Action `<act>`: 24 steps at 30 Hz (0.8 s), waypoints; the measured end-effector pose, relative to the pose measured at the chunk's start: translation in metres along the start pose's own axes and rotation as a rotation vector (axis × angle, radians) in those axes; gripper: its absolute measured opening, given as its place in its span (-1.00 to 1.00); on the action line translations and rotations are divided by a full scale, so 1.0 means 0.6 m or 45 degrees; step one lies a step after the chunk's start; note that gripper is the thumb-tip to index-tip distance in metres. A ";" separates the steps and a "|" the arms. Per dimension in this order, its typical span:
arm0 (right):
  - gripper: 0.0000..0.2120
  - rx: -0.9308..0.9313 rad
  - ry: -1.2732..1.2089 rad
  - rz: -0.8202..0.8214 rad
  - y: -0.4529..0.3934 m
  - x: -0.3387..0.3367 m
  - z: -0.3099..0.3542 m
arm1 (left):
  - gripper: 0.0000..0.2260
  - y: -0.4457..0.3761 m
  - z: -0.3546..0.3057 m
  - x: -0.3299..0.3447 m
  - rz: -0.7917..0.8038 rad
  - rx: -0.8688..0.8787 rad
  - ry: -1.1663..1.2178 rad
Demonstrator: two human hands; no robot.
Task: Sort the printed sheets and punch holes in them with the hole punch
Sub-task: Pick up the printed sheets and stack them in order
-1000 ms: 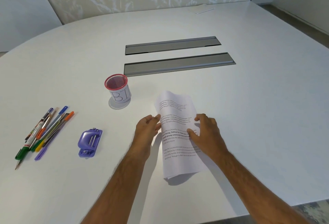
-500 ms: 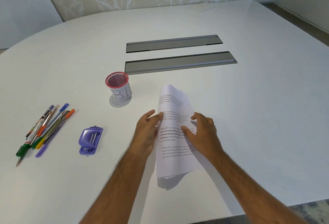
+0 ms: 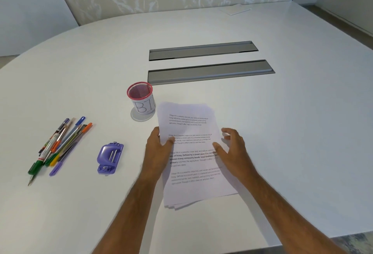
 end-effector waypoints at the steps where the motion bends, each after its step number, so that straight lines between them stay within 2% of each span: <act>1: -0.51 0.033 -0.065 -0.014 -0.005 -0.002 -0.002 | -0.76 -0.003 -0.001 -0.008 0.016 0.018 -0.012; 6: -0.42 0.188 -0.450 -0.048 -0.038 -0.005 0.006 | -0.69 -0.006 -0.020 -0.047 0.120 0.075 0.125; 10: -0.23 0.197 -0.824 0.097 -0.049 -0.005 0.056 | -0.69 0.003 -0.050 -0.064 0.193 0.142 0.271; 13: -0.40 0.070 -0.855 0.146 -0.054 -0.015 0.119 | -0.67 0.008 -0.087 -0.075 0.203 0.238 0.334; 18: -0.73 -0.190 -0.854 0.042 -0.062 -0.054 0.228 | -0.74 0.011 -0.154 -0.112 0.083 0.405 0.420; 21: -0.79 -0.367 -0.831 0.009 -0.064 -0.075 0.287 | -0.75 0.011 -0.196 -0.132 0.032 0.509 0.389; 24: -0.76 -0.502 -0.853 -0.029 -0.064 -0.091 0.318 | -0.75 0.008 -0.227 -0.143 0.018 0.600 0.438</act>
Point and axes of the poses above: each hand's wrist, its own y-axis away from the middle knuckle, its own x-axis out of the palm, z = x × y, the point moved 7 cm from there along -y, towards the middle knuckle, and after that the axes turned 6 degrees about -y, right-handed, at the moved point
